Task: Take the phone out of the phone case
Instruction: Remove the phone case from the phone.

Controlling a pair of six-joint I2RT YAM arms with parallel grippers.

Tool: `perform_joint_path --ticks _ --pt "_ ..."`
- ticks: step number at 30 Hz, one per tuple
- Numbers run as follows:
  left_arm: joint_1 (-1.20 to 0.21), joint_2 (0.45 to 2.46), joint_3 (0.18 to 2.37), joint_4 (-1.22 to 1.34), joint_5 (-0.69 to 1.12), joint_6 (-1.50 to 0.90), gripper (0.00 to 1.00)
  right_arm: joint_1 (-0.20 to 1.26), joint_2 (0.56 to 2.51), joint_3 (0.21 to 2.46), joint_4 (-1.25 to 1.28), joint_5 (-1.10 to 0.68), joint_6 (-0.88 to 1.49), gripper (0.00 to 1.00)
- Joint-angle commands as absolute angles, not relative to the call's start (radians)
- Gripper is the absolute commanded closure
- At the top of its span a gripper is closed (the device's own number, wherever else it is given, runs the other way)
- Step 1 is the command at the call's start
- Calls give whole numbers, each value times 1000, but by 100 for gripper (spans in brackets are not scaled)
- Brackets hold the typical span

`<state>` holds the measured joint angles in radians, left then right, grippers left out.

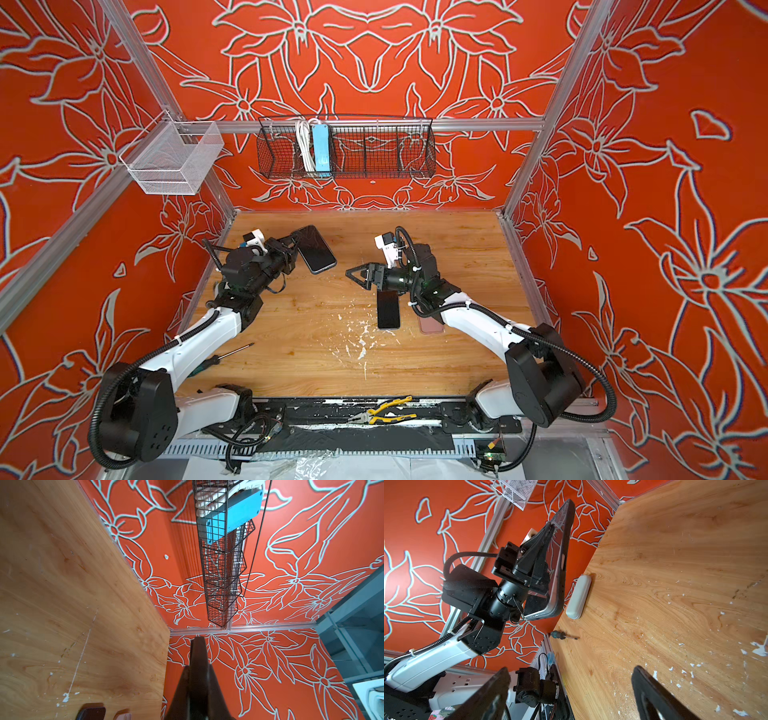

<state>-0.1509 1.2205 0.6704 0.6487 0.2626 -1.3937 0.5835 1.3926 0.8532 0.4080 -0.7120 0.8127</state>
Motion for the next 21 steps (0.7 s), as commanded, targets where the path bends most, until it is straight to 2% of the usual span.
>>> perform_joint_path --ticks 1,6,21 --pt "-170 1248 675 870 272 -1480 100 618 1392 853 483 -655 834 7" --pt "-197 1303 670 970 274 -1519 100 641 1424 854 555 -646 864 8" --pt "-240 1343 689 1008 274 -1538 100 647 1472 890 597 -634 873 10"
